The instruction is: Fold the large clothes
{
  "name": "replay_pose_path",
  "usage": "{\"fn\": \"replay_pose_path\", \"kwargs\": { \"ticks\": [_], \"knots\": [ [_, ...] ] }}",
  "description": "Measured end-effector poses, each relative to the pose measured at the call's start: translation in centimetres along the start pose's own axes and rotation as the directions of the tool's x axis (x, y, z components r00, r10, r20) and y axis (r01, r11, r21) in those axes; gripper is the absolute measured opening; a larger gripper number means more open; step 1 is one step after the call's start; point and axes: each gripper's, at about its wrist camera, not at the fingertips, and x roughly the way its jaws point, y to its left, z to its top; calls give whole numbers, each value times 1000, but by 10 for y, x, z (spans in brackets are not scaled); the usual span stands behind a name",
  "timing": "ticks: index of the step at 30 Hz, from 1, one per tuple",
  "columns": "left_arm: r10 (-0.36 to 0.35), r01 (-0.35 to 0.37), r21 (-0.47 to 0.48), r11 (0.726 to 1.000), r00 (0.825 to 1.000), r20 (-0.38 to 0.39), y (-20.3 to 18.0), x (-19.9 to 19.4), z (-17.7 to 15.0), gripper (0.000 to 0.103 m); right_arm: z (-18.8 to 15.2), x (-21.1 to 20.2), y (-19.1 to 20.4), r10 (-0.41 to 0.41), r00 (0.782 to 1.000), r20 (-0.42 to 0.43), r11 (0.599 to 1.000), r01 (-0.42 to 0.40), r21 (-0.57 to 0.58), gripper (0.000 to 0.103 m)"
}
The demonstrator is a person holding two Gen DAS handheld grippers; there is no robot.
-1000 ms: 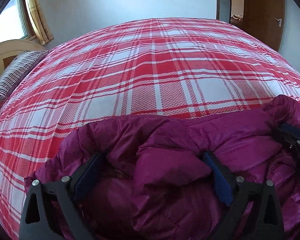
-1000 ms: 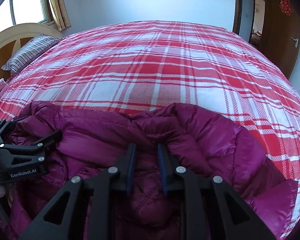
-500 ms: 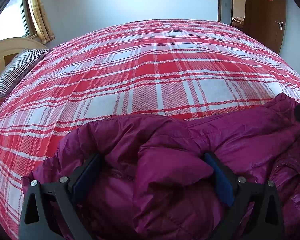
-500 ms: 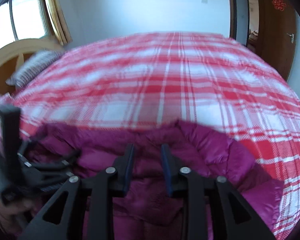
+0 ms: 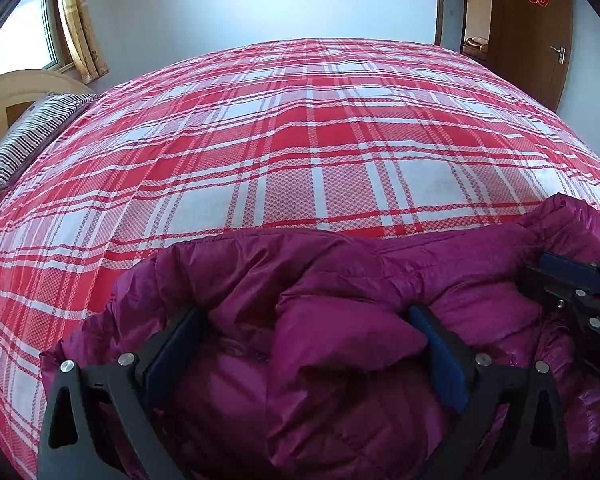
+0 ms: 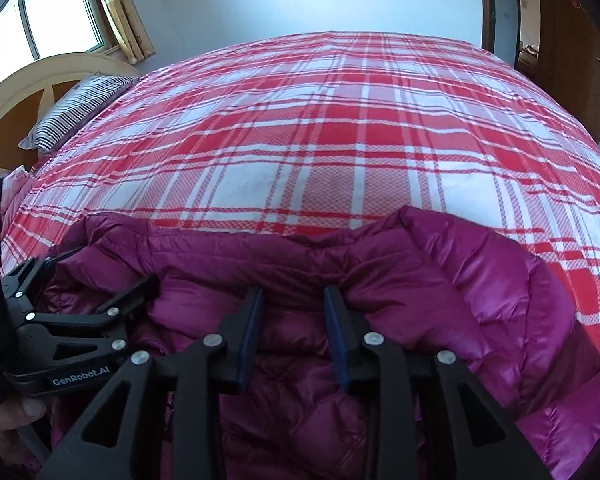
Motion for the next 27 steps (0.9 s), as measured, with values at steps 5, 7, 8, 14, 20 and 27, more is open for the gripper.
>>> {"fn": "replay_pose_path", "kwargs": {
  "ticks": [5, 7, 8, 14, 20, 27],
  "knots": [
    [1, -1, 1, 1000, 1000, -2, 0, 0, 0, 102, -1, 0, 0, 4, 1000, 5, 1000, -4, 2, 32],
    [2, -2, 1, 1000, 1000, -2, 0, 0, 0, 102, -1, 0, 0, 2, 1000, 5, 1000, -2, 1, 32],
    [1, -1, 0, 1000, 1000, -2, 0, 0, 0, 102, -2, 0, 0, 0, 1000, 6, 1000, 0, -1, 32],
    [1, -1, 0, 1000, 1000, -4, 0, 1, 0, 102, -1, 1, -1, 6, 1000, 9, 1000, -6, 3, 32],
    [4, -4, 3, 1000, 1000, -6, 0, 2, 0, 102, -2, 1, 0, -5, 1000, 9, 1000, 5, -6, 32],
    [3, -3, 2, 1000, 1000, -8, 0, 2, 0, 102, -2, 2, 0, -8, 1000, 9, 1000, 8, -9, 32]
  ]
}}
